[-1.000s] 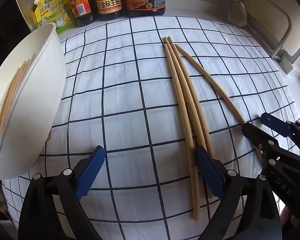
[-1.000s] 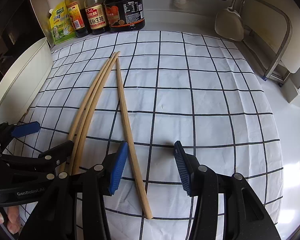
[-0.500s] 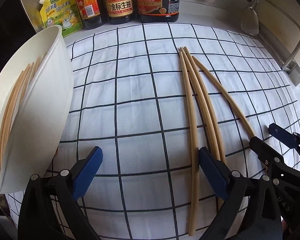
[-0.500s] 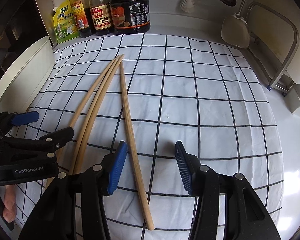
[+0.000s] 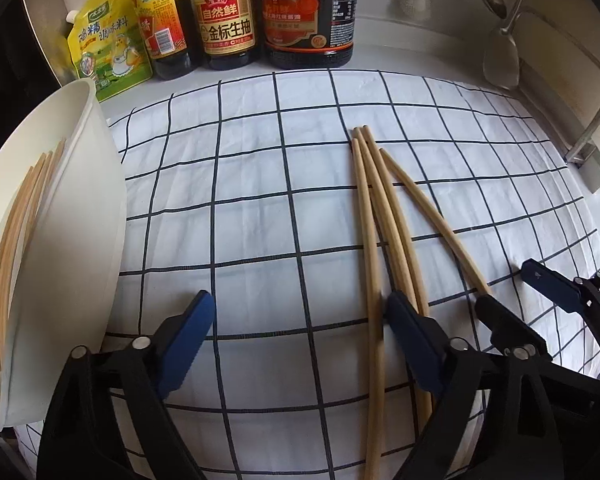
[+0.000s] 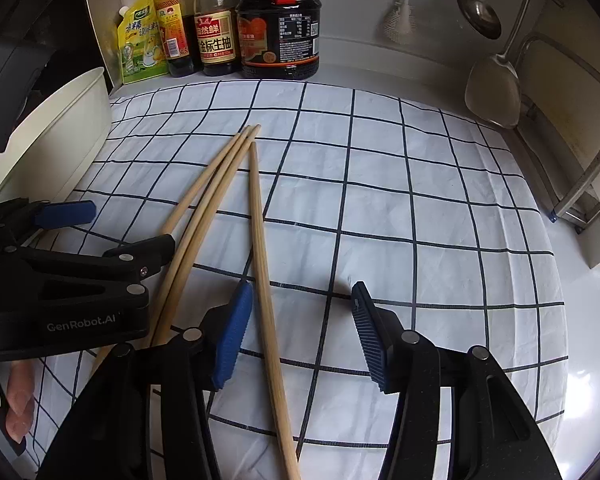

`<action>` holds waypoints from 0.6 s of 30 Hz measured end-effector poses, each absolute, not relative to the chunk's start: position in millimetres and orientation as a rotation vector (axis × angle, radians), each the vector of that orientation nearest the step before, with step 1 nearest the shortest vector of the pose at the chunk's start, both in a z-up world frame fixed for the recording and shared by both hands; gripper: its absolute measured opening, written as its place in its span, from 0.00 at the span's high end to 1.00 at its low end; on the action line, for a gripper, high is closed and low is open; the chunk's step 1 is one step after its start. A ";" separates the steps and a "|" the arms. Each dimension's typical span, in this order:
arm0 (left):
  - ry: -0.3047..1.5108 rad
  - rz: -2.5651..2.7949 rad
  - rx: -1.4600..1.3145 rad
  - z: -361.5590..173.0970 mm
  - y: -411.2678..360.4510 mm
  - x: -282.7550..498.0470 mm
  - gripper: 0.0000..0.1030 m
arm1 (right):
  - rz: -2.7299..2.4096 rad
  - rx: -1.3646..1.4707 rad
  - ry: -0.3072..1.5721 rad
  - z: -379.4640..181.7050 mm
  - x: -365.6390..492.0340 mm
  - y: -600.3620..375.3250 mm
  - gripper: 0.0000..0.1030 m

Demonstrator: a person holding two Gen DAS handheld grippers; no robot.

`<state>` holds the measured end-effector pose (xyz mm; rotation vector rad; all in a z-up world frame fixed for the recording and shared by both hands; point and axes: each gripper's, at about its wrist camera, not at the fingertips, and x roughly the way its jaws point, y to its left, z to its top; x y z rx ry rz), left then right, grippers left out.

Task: Organize utensils
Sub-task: 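Close the right gripper on a chopstick while the left gripper grasps another, then carry the right gripper's chopstick over the white bowl while the left gripper carries its own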

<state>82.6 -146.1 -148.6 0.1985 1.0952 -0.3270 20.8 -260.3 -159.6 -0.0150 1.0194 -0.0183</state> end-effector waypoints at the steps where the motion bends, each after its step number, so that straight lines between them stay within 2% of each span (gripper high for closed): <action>1: 1.089 -0.335 0.203 -147.2 -148.2 79.3 0.36 | -0.013 -0.016 1.019 -159.4 20.5 -259.2 0.59; 2: 1.086 -0.350 0.205 -145.8 -149.8 76.0 0.42 | -0.009 -0.018 1.017 -159.0 20.2 -258.0 0.63; 3: 1.084 -0.367 0.207 -144.0 -151.6 72.3 0.55 | -0.010 -0.018 1.017 -158.4 20.6 -257.4 0.75; 4: 1.083 -0.377 0.212 -142.7 -152.8 67.3 0.68 | -0.013 -0.013 1.019 -158.0 21.0 -258.0 0.90; 5: 1.085 -0.393 0.219 -141.7 -154.5 64.0 0.74 | -0.014 0.003 1.023 -157.7 21.9 -260.1 0.93; 6: 1.091 -0.406 0.224 -141.5 -155.8 61.9 0.87 | -0.010 0.031 1.026 -157.5 22.5 -263.3 0.94; 7: 1.099 -0.417 0.228 -141.4 -156.6 60.1 0.92 | -0.007 0.057 1.028 -157.1 22.4 -266.5 0.94; 12: 1.128 -0.456 0.213 -134.0 -150.2 57.2 0.93 | -0.008 0.174 1.026 -150.3 15.2 -277.4 0.94; 18: 1.097 -0.493 0.149 -91.0 -132.9 56.1 0.93 | -0.018 0.285 0.996 -121.3 -0.5 -282.7 0.94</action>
